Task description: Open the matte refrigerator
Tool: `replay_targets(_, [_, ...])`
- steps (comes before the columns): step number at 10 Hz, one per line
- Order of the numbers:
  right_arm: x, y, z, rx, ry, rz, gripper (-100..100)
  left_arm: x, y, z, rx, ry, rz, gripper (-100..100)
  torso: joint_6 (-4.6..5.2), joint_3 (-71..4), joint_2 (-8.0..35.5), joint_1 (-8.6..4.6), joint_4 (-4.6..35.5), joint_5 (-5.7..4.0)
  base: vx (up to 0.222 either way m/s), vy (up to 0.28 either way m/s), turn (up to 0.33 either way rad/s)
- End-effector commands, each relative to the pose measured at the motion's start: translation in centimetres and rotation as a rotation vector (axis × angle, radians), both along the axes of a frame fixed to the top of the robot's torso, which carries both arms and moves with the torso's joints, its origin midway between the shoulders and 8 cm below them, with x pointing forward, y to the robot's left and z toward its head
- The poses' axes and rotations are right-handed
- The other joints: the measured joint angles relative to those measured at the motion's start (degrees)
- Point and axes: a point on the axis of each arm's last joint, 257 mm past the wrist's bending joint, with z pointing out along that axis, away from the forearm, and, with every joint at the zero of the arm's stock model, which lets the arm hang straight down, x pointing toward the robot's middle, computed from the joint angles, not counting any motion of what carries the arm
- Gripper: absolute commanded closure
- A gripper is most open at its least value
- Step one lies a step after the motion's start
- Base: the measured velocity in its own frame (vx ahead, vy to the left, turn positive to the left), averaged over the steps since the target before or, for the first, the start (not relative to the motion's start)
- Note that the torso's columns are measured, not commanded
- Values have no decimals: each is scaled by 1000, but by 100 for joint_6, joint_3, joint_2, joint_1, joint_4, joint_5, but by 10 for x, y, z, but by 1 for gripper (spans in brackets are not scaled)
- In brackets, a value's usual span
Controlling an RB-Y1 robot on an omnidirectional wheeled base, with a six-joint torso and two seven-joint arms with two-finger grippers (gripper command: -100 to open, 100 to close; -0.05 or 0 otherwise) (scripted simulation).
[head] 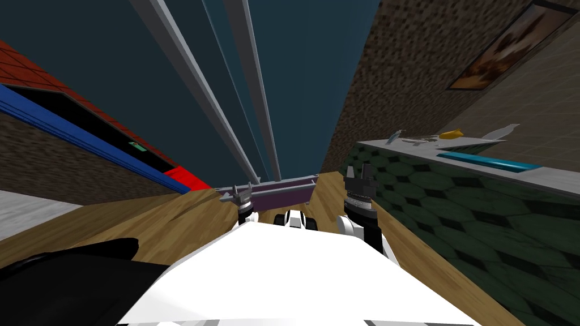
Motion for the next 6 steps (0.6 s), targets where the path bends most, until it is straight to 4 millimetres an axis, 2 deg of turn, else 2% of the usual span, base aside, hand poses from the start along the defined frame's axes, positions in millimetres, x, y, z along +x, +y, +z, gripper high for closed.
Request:
replay_targets(1, [0,0,0,0,0,0,0,-7,3,-13,-40,-7,18,-100,19,-5,-14,-3,-10,10,68,-36,31])
replay_targets(5, [0,0,0,0,0,0,0,-20,-3,-42,-150,-24,59,-100,65,-31,-75,-22,-48,42,64,-31,5])
replay_targets(6, [0,0,0,0,0,0,0,-20,-3,-42,-150,-24,59,-100,78,-30,-73,-41,-51,44,39,-22,0])
